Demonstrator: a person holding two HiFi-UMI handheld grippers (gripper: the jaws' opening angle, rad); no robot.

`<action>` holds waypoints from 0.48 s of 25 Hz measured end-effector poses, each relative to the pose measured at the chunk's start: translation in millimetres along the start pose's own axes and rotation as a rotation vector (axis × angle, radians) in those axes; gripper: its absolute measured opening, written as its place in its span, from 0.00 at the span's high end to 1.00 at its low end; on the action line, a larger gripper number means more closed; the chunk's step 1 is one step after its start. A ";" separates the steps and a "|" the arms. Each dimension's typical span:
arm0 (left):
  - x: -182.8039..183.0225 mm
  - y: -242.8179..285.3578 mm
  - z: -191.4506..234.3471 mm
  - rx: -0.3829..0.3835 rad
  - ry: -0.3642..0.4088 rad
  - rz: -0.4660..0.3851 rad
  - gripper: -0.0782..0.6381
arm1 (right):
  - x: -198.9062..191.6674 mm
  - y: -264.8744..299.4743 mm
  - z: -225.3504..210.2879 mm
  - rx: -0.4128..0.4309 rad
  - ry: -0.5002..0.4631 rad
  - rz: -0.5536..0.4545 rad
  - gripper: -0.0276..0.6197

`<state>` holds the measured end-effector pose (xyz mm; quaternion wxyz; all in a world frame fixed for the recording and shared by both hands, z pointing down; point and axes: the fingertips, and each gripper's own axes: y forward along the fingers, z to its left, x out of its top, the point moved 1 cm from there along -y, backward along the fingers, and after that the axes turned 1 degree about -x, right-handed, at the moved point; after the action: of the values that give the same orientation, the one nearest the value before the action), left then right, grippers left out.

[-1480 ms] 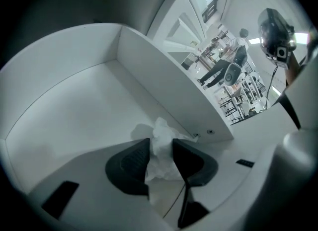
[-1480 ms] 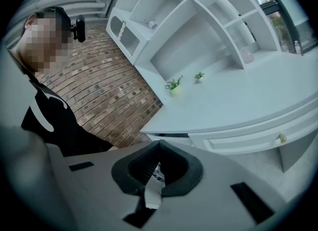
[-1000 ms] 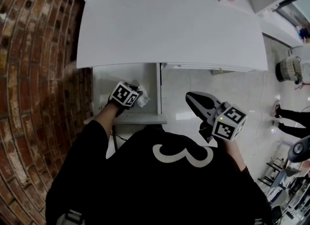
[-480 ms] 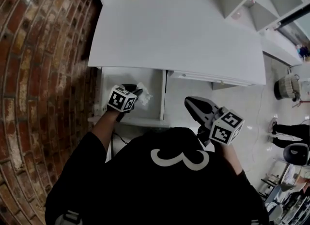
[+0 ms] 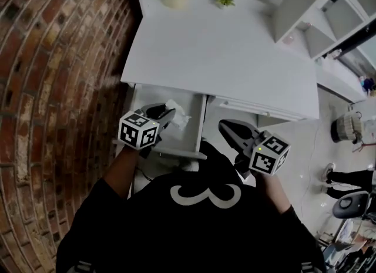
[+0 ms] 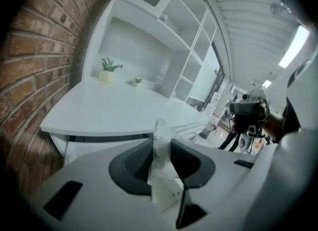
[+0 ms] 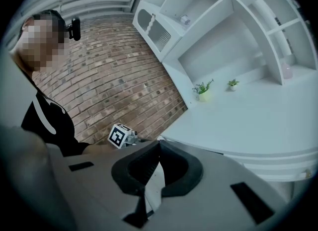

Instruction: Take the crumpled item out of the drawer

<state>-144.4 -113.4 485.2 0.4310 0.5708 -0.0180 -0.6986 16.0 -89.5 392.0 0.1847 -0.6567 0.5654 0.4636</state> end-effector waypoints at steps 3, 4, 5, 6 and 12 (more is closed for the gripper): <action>23.4 -26.8 -14.9 -0.015 -0.054 -0.093 0.74 | 8.7 6.7 9.9 0.044 -0.019 -0.009 0.94; 30.3 -35.3 -19.4 -0.013 -0.065 -0.118 0.74 | 11.7 7.8 12.9 0.057 -0.025 -0.010 0.94; 37.0 -43.1 -23.5 -0.007 -0.070 -0.141 0.74 | 14.9 8.7 15.5 0.069 -0.031 -0.011 0.94; 43.6 -50.4 -27.3 0.000 -0.072 -0.163 0.74 | 18.4 9.7 17.7 0.082 -0.035 -0.012 0.94; 73.4 -84.8 -51.0 0.043 -0.108 -0.252 0.74 | 41.0 14.3 30.3 0.142 -0.070 -0.025 0.94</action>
<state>-150.6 -82.1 366.1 0.3256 0.5395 0.0158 -0.7763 -12.1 -93.9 347.4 0.2564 -0.6321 0.5820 0.4427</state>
